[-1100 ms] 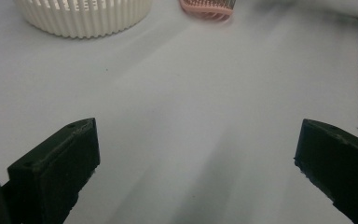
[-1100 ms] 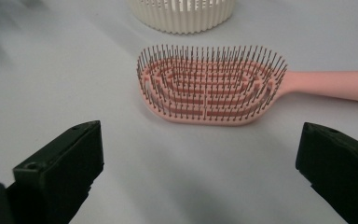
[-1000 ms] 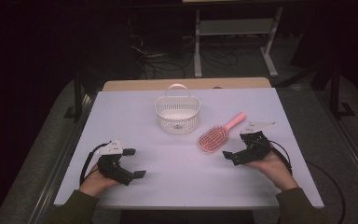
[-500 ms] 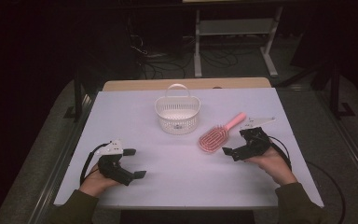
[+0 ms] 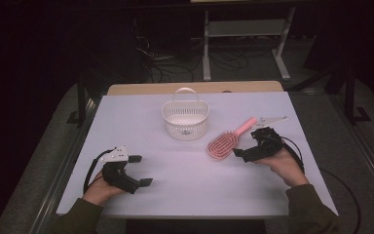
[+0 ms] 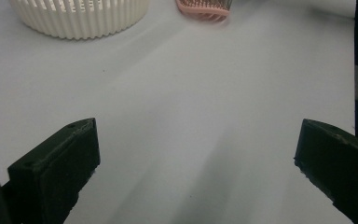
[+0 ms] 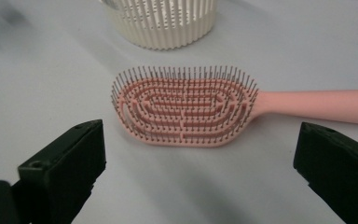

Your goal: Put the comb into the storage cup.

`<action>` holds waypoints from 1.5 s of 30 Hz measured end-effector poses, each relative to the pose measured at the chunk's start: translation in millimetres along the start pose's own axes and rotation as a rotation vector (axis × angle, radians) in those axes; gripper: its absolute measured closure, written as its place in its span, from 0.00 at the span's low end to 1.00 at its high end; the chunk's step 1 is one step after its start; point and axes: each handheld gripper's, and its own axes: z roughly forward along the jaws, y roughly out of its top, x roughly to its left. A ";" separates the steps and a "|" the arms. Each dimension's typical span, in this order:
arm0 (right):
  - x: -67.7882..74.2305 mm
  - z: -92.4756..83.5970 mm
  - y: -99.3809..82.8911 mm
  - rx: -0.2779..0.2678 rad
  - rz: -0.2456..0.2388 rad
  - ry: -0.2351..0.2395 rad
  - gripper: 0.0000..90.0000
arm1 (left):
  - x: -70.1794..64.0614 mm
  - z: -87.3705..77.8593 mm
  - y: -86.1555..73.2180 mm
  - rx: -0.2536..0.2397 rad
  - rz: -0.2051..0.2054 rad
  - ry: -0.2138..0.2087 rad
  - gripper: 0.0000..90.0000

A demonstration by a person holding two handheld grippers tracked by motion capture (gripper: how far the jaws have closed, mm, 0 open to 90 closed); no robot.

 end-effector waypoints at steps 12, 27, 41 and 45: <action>-9.0 3.9 10.5 0.004 0.007 -0.045 0.09 | -0.6 -0.1 -0.1 -0.003 0.002 0.000 0.00; -17.3 8.0 22.5 0.025 0.017 -0.083 0.28 | -0.8 0.4 -0.4 0.001 0.003 -0.003 0.00; -29.7 10.5 34.0 0.027 0.035 -0.078 0.58 | -0.8 0.4 -0.5 -0.001 0.002 -0.003 0.00; -34.0 12.9 37.1 0.038 0.038 -0.087 0.65 | -0.9 0.4 -0.5 0.000 0.004 -0.004 0.00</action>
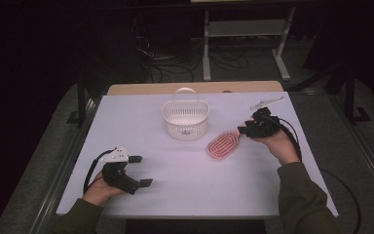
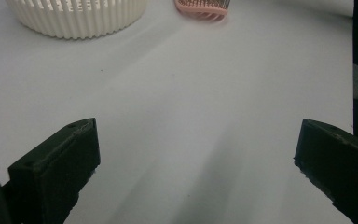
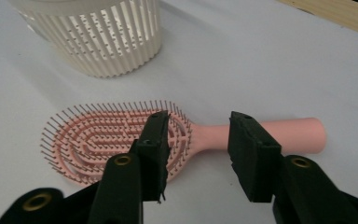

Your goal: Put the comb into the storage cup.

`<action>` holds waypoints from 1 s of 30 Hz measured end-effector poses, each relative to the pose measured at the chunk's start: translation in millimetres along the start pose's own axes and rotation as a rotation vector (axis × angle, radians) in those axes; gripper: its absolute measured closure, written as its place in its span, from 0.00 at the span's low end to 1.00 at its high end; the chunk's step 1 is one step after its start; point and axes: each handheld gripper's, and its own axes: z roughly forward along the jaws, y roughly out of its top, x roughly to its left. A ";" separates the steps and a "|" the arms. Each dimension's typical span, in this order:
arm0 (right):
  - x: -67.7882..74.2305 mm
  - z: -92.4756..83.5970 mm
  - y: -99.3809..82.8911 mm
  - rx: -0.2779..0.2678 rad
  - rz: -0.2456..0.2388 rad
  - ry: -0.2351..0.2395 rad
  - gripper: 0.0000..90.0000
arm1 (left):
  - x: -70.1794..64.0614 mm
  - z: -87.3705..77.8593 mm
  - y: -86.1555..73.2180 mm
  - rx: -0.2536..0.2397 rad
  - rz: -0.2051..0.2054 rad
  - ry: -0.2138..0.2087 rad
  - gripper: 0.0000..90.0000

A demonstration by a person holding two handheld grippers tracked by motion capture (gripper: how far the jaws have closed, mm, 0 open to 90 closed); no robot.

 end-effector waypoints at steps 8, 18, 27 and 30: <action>-9.7 6.4 7.2 0.013 0.021 -0.026 0.80 | 0.1 0.0 0.0 -0.003 -0.002 0.000 0.00; -21.9 17.6 12.1 0.035 0.032 -0.054 0.95 | 0.2 -0.1 0.1 -0.004 -0.001 0.000 0.00; -31.2 29.7 15.4 0.054 0.037 -0.082 0.99 | 0.1 0.3 0.0 -0.001 0.000 -0.002 0.00; -33.8 33.2 17.1 0.059 0.035 -0.093 0.99 | 0.0 0.6 0.0 0.000 0.002 -0.003 0.00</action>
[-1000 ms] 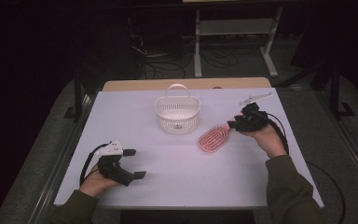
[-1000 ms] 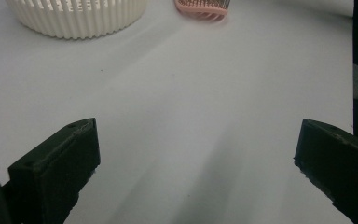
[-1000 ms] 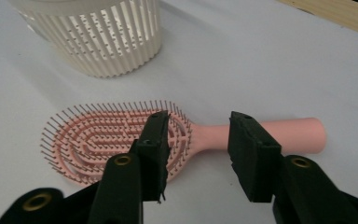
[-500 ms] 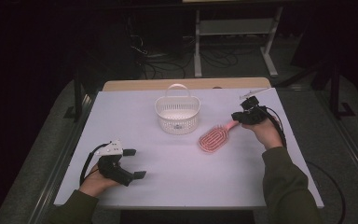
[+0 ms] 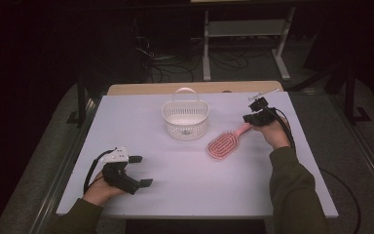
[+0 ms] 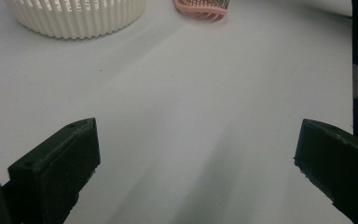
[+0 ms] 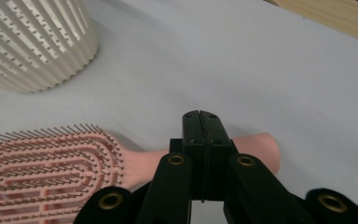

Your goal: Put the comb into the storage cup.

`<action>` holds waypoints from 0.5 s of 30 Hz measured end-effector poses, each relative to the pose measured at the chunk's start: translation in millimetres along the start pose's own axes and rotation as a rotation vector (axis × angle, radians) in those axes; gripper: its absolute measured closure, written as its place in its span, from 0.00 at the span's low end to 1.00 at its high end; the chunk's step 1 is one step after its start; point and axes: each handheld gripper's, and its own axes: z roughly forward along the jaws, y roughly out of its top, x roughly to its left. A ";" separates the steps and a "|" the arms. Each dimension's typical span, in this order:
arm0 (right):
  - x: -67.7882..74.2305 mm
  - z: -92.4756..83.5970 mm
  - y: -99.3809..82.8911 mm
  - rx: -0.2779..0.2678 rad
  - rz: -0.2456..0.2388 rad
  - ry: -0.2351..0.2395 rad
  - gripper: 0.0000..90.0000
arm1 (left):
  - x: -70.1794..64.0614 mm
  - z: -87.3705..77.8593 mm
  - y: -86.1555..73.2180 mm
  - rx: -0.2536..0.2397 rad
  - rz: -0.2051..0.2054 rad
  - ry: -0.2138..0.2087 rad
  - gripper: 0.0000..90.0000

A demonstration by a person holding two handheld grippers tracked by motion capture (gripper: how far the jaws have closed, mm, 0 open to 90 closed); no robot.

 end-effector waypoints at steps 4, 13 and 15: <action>-1.6 4.3 3.5 0.004 0.005 -0.009 0.99 | -0.1 0.3 -0.2 0.000 -0.001 0.000 0.00; -9.1 21.2 4.1 0.035 0.032 -0.021 0.99 | 0.1 0.7 -0.5 0.002 -0.003 -0.001 0.00; -10.8 24.3 3.2 0.042 0.035 -0.029 0.99 | 0.0 0.9 -0.5 0.003 -0.003 -0.002 0.00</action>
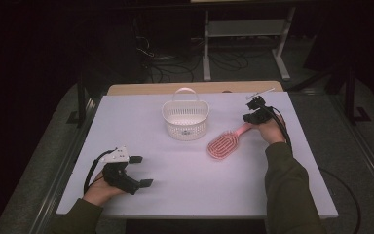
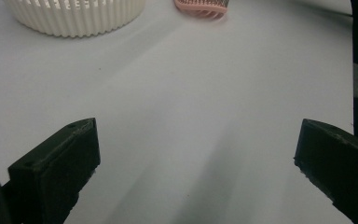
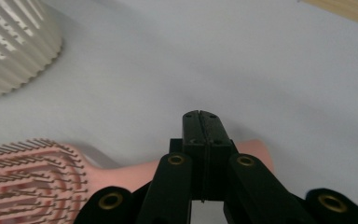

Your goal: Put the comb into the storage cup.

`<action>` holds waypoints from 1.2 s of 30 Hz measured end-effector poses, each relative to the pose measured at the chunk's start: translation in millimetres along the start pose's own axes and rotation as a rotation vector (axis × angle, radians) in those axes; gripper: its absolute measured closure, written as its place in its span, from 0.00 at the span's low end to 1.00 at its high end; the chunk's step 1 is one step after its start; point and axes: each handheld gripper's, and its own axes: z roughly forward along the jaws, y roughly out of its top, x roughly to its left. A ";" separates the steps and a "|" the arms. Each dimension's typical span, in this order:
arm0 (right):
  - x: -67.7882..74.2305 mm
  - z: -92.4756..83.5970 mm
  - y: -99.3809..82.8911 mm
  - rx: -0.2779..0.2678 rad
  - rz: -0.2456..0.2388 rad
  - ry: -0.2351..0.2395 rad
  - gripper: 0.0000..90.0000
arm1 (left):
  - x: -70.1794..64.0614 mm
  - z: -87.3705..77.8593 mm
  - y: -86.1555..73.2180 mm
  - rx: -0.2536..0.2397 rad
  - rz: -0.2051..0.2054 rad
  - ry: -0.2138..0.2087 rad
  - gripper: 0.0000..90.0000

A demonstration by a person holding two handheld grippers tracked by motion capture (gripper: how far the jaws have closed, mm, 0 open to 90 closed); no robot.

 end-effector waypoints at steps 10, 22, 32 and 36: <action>-8.8 9.9 5.9 0.017 -0.005 -0.037 0.99 | 0.3 0.1 -0.2 0.000 -0.001 0.000 0.00; -17.0 15.0 14.5 0.047 0.001 -0.063 0.99 | 0.4 -0.3 -0.3 -0.001 -0.003 0.001 0.00; -22.1 17.9 10.2 0.070 0.004 -0.076 0.99 | 0.3 0.0 -0.3 0.000 -0.002 -0.001 0.00; -21.6 19.4 9.1 0.096 -0.010 -0.089 0.99 | 0.4 -0.3 -0.3 -0.002 -0.004 0.000 0.00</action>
